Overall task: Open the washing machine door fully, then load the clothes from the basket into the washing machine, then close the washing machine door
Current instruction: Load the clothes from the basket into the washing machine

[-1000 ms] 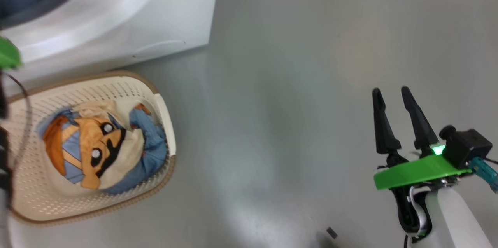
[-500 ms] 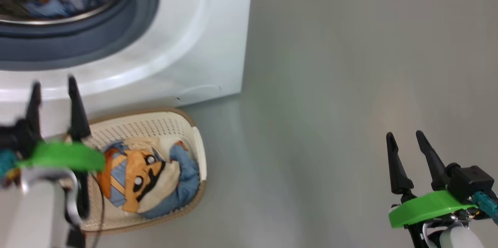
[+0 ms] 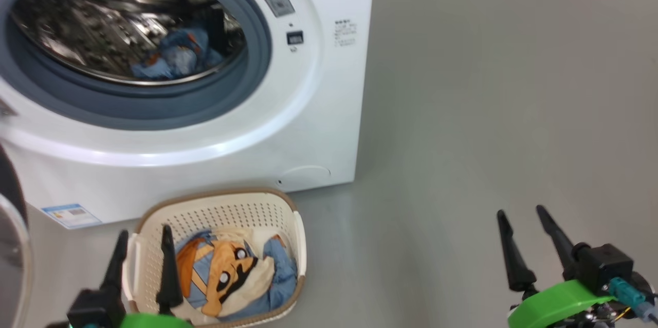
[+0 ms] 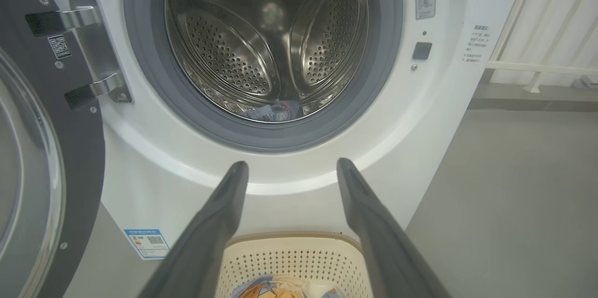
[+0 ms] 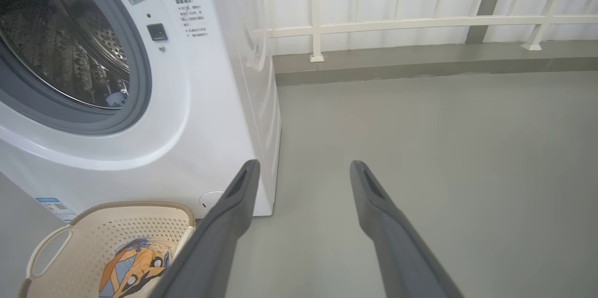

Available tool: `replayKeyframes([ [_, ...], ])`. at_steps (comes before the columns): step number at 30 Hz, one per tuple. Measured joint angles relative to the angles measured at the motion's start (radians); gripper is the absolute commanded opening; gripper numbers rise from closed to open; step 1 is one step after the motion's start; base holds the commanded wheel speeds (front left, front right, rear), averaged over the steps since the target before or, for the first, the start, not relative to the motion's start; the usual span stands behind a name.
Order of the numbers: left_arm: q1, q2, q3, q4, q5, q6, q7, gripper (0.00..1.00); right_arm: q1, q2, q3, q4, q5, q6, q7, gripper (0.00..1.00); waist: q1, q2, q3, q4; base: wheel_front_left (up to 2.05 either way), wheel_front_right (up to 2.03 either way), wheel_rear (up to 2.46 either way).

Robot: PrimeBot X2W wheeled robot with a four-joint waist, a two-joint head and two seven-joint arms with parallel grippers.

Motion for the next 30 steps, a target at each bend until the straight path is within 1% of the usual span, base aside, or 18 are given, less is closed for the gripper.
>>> replayKeyframes([
  [4,0.055,-0.004,-0.01,-0.016,0.007,0.009,0.0,1.0,0.033,0.001,0.021,-0.023,0.0,0.0,0.022,1.0,0.0,0.0,-0.047,0.02,0.0,0.0,0.0],
  [13,0.141,-0.015,-0.042,-0.035,0.017,0.012,0.0,1.0,0.096,0.001,0.025,-0.057,0.0,0.0,0.049,1.0,0.0,0.0,-0.128,0.054,0.0,0.0,0.0],
  [21,0.16,-0.015,-0.041,-0.047,0.017,0.025,0.0,1.0,0.115,0.001,0.026,-0.074,0.0,0.0,0.057,1.0,0.0002,0.0,-0.141,0.06,0.0,0.0,0.0],
  [30,0.16,-0.014,-0.043,-0.047,0.017,0.026,0.0,1.0,0.115,0.001,0.03,-0.074,0.001,0.0,0.057,1.0,0.0002,0.0,-0.146,0.054,0.0,0.0,0.0],
])
